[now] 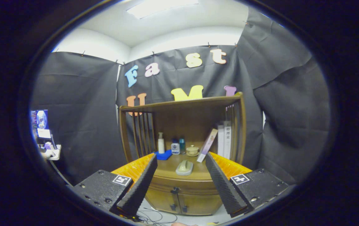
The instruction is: Pull open the drawer, take out the items inside it, and place them on the countertop above the cabinet.
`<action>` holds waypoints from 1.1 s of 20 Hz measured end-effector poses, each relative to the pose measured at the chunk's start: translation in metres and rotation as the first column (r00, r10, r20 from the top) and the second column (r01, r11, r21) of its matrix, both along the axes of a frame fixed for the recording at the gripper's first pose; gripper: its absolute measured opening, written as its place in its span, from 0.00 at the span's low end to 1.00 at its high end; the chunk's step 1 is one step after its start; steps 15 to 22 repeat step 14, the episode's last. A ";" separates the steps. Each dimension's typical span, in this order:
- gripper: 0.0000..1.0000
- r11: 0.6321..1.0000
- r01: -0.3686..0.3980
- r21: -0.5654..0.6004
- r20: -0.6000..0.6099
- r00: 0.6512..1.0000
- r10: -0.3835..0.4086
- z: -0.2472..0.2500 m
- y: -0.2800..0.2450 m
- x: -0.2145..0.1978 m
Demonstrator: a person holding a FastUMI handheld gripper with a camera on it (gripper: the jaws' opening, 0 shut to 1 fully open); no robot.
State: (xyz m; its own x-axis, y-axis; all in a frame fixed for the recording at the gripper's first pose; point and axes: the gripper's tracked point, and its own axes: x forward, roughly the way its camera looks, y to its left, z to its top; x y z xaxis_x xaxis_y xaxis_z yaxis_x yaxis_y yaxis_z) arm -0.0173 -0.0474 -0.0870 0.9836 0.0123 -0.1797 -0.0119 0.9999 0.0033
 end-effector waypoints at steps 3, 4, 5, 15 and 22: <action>1.00 1.000 -0.002 -0.001 0.031 1.000 0.002 0.028 -0.007 -0.025; 1.00 1.000 -0.011 -0.001 0.038 0.999 0.011 0.033 -0.007 -0.033; 1.00 1.000 -0.023 -0.004 0.046 0.999 0.023 0.038 -0.005 -0.041; 0.99 0.998 -0.055 -0.017 0.152 0.987 0.057 0.056 0.005 -0.068; 0.99 0.998 -0.055 -0.017 0.152 0.987 0.057 0.056 0.005 -0.068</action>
